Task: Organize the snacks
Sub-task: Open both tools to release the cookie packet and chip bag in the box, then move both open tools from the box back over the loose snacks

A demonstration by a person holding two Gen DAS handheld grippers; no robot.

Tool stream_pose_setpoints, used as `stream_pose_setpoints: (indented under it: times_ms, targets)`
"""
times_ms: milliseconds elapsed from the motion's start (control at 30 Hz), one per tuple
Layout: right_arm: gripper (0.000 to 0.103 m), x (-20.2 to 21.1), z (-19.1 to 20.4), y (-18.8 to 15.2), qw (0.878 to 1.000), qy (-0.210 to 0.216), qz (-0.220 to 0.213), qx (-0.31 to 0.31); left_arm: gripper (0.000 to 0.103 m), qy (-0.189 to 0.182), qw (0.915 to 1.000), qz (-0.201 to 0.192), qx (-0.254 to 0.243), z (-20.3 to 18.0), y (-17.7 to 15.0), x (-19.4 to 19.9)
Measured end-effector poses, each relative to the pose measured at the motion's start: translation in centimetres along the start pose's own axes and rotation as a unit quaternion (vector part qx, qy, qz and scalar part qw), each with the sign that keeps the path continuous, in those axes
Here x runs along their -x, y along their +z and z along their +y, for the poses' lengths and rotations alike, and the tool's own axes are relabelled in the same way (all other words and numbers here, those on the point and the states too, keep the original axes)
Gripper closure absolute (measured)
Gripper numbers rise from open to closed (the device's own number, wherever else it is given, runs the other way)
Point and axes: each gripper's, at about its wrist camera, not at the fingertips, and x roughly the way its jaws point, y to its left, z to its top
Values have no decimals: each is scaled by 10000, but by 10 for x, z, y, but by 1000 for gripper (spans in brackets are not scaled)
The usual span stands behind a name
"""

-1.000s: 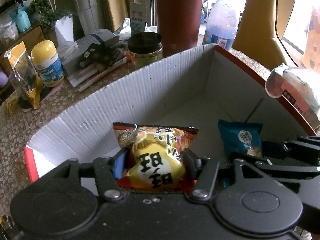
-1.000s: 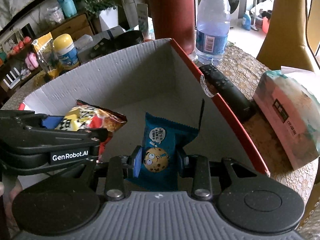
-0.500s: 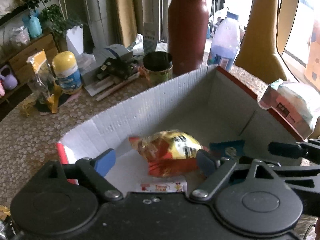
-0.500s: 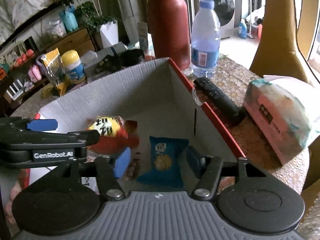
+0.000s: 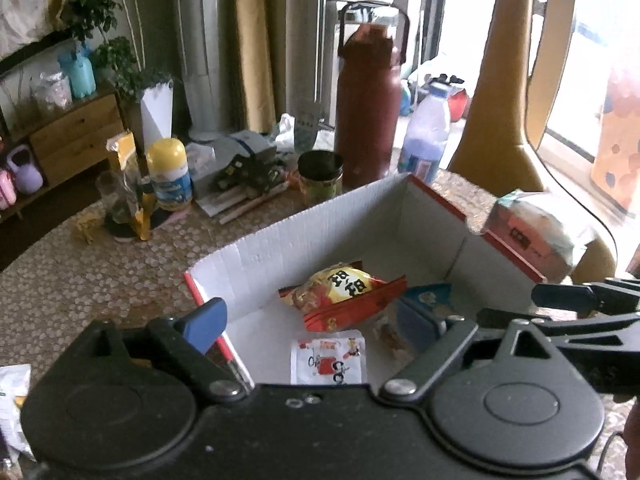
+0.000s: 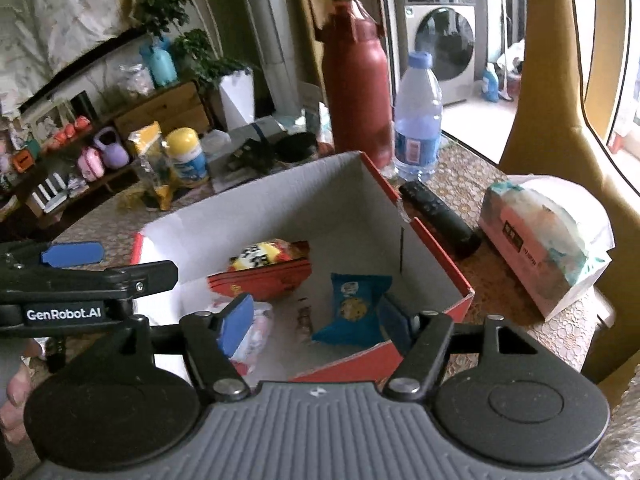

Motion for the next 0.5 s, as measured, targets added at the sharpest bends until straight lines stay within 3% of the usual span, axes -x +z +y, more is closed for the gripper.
stream_pose_setpoints:
  times_ms: [500]
  targets:
    - [23, 74, 54, -23, 9970, 543, -453, 302, 12, 2, 9971, -737, 198, 35, -37, 106]
